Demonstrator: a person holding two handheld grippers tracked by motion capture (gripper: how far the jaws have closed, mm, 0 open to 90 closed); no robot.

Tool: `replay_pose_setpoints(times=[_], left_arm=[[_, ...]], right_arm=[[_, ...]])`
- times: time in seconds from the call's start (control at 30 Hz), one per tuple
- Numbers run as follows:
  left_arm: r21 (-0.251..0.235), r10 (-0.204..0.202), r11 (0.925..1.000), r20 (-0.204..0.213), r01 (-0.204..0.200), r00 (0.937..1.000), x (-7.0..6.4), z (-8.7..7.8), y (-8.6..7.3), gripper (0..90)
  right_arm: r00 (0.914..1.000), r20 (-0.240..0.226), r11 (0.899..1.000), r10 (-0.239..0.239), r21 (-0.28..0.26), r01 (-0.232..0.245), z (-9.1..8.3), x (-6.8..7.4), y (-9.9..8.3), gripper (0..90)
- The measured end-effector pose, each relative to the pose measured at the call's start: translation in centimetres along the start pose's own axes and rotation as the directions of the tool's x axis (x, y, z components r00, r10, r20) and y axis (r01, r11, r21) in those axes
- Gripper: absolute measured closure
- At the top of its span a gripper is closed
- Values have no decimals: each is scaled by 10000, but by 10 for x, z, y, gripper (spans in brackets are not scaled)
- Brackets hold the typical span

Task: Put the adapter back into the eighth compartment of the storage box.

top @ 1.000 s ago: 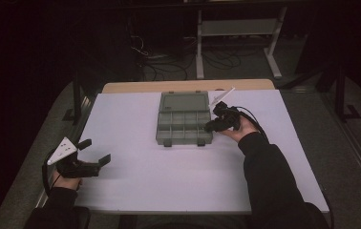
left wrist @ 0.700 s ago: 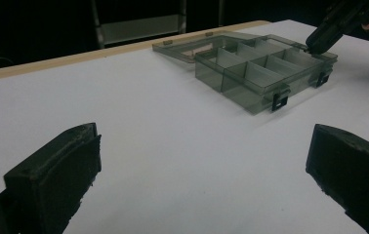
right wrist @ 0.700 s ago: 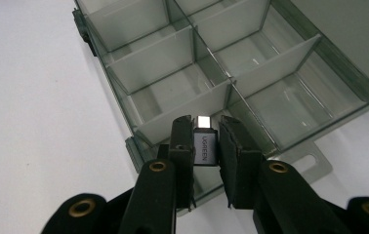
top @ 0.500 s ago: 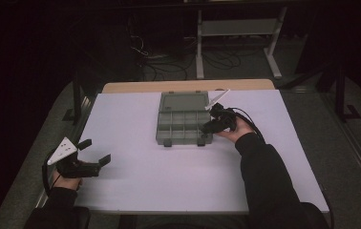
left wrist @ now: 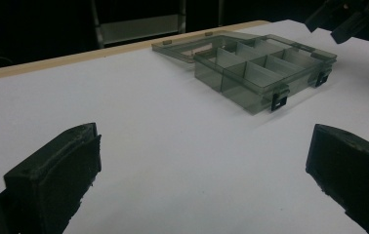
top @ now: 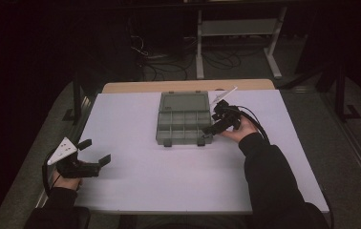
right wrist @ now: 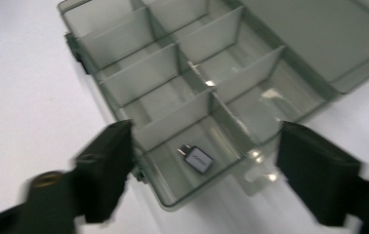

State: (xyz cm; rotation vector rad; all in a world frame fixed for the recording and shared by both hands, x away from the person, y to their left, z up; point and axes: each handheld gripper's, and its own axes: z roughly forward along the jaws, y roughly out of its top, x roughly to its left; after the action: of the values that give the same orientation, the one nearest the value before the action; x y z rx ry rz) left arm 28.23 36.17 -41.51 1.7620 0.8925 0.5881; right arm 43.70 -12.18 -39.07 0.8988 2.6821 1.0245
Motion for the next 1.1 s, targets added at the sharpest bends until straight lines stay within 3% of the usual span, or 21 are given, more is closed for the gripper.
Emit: replay_pose_setpoints(times=[0.1,0.17,1.1], left_arm=[[13,2,10000,4,-2,10000,0,0,0,0],[14,1,10000,-4,0,10000,0,0,0,0],[64,-61,10000,-47,61,10000,0,0,-1,0]], right_arm=[[9999,104,9999,79,-150,-77,-5,0,-1,97],[9992,353,9996,160,-239,-152,-11,0,-3,0],[9981,427,9914,437,-1250,-381,-57,8,-43,0]])
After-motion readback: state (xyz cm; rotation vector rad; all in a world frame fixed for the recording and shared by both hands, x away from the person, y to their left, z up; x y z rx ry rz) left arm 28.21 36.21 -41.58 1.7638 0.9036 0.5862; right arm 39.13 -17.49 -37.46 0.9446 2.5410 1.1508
